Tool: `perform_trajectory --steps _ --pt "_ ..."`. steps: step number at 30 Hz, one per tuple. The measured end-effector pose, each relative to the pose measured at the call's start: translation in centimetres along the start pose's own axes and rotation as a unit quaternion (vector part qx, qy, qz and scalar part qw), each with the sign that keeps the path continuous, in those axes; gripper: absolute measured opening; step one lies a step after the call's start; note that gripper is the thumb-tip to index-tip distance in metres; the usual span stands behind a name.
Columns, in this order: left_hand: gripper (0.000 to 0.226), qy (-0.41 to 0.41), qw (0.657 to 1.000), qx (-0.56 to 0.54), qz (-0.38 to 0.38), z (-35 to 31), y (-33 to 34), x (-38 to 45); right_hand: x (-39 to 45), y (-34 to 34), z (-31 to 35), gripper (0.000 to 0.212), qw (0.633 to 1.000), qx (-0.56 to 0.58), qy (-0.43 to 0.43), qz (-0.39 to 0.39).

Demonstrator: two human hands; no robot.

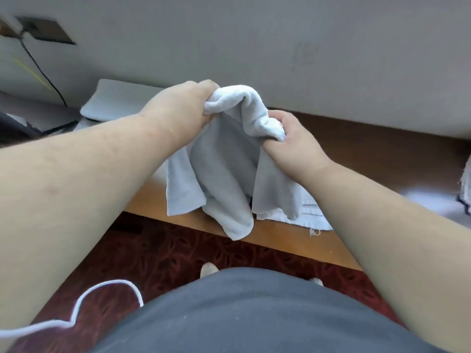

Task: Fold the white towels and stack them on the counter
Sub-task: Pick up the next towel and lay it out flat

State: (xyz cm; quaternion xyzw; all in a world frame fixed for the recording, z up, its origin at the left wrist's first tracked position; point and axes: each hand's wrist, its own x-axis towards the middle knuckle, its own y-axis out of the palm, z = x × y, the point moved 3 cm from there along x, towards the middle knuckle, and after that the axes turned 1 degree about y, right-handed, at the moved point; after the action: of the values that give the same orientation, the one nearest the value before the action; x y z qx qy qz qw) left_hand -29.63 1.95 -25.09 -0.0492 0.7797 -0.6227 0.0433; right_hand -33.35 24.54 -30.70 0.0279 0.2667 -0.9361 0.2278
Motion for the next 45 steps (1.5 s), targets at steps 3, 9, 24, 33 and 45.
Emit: perform_trajectory --steps 3,9,24,33,45 --pt "0.015 -0.022 0.993 0.065 0.098 4.3 2.0 2.4 0.2 1.7 -1.6 0.049 0.998 -0.037 0.043 -0.001" --pt "0.024 -0.050 0.963 0.117 0.238 6.9 8.2 3.8 -0.7 1.5 -6.3 0.009 0.978 -0.152 0.141 -0.019" --pt "0.021 0.212 0.959 0.046 0.184 -10.4 9.7 5.9 0.3 -3.2 -9.1 0.037 0.978 0.149 0.137 -0.043" --pt "0.034 0.187 0.978 -0.047 0.086 -11.1 8.0 6.5 0.8 -2.5 -10.3 0.025 0.955 0.250 0.133 -0.082" --pt "0.013 0.181 0.970 -0.123 0.108 -16.7 5.6 9.5 -2.1 -3.5 -15.9 0.054 0.970 0.126 0.193 0.082"
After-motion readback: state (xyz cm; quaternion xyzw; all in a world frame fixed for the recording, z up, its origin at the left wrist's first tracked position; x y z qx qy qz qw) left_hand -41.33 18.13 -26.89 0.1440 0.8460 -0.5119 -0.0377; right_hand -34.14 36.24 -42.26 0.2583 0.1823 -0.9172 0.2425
